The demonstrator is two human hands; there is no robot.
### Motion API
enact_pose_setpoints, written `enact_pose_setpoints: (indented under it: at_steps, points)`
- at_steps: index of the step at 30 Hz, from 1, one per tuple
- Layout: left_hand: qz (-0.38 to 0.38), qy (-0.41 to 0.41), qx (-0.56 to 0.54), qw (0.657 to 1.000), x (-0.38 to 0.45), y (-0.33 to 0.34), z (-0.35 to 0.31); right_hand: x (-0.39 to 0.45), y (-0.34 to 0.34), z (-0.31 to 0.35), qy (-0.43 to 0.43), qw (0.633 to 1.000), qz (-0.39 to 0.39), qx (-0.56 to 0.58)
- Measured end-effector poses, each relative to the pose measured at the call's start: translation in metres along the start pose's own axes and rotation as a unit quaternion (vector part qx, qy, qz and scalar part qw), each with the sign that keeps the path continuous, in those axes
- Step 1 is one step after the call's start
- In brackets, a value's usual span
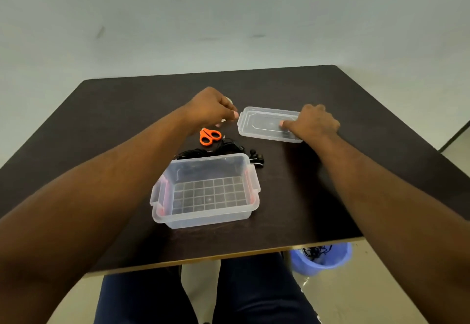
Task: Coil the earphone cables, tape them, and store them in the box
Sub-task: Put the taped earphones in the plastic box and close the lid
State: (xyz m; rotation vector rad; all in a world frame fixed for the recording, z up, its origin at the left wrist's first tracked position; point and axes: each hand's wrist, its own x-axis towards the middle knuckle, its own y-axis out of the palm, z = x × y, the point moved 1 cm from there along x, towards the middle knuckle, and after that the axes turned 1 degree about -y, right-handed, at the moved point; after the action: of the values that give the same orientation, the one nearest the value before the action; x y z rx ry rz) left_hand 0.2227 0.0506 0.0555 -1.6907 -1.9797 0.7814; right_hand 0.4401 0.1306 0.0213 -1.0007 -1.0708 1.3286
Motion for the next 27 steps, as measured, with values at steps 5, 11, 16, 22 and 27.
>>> enact_pose_setpoints:
  at_steps: [5, 11, 16, 22, 27]
  points:
    - [-0.004, 0.026, 0.054, 0.998, -0.030, -0.024, 0.025, -0.017, 0.002, 0.021, -0.173, 0.981, -0.081, 0.035]
    - [0.104, 0.063, 0.111, 0.986, -0.070, -0.039, 0.049, -0.059, 0.000, 0.060, -0.467, 0.866, 0.104, 0.148]
    - [0.124, 0.072, 0.144, 0.979, -0.072, -0.044, 0.064, -0.057, 0.018, 0.067, -0.512, 0.856, 0.074, -0.014]
    - [0.118, 0.088, 0.227, 0.963, -0.060, -0.037, 0.074, -0.060, 0.022, 0.065, -0.506, 0.861, 0.053, 0.017]
    - [-0.008, 0.135, 0.179, 0.974, -0.066, -0.051, 0.068, -0.054, 0.006, 0.066, -0.456, 0.877, 0.002, 0.151]
